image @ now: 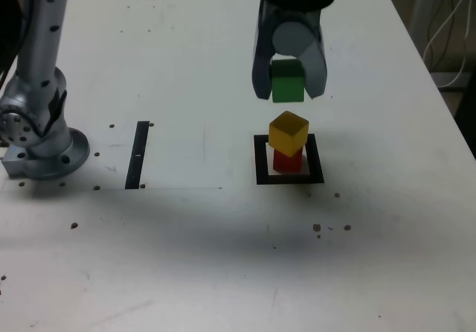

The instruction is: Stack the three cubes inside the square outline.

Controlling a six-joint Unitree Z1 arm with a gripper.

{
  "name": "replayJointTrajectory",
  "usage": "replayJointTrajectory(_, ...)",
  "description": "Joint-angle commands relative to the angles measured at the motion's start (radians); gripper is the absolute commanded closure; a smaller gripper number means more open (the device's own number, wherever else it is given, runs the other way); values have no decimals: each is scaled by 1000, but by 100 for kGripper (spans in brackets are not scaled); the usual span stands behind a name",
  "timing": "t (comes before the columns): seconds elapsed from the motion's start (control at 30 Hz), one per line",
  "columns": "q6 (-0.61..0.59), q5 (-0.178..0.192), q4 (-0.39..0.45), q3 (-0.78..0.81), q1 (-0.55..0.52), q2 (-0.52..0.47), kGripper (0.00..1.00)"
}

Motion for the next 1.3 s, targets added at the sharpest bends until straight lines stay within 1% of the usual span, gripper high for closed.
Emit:
replayJointTrajectory(0.0, -6, 1, -2, 0, -10, 16, 86)
replayJointTrajectory(0.1, -9, 5, -5, 10, -14, 30, 86)
replayJointTrajectory(0.3, -12, 24, -8, 22, -17, 58, 85)
replayJointTrajectory(0.4, -11, 27, -12, 27, -17, 72, 84)
replayJointTrajectory(0.73, -11, 2, -29, 29, -17, 86, 78)
replayJointTrajectory(0.8, -11, -1, -31, 30, -17, 87, 73)
replayJointTrajectory(0.87, -10, -4, -33, 33, -17, 87, 65)
replayJointTrajectory(0.9, -10, -5, -34, 35, -17, 88, 59)
replayJointTrajectory(1.03, -9, -8, -42, 44, -17, 87, 27)
replayJointTrajectory(1.1, -9, -9, -45, 49, -17, 86, 14)
replayJointTrajectory(1.17, -9, -9, -45, 51, -17, 86, 6)
replayJointTrajectory(1.27, -5, -10, -42, 47, -17, 85, 2)
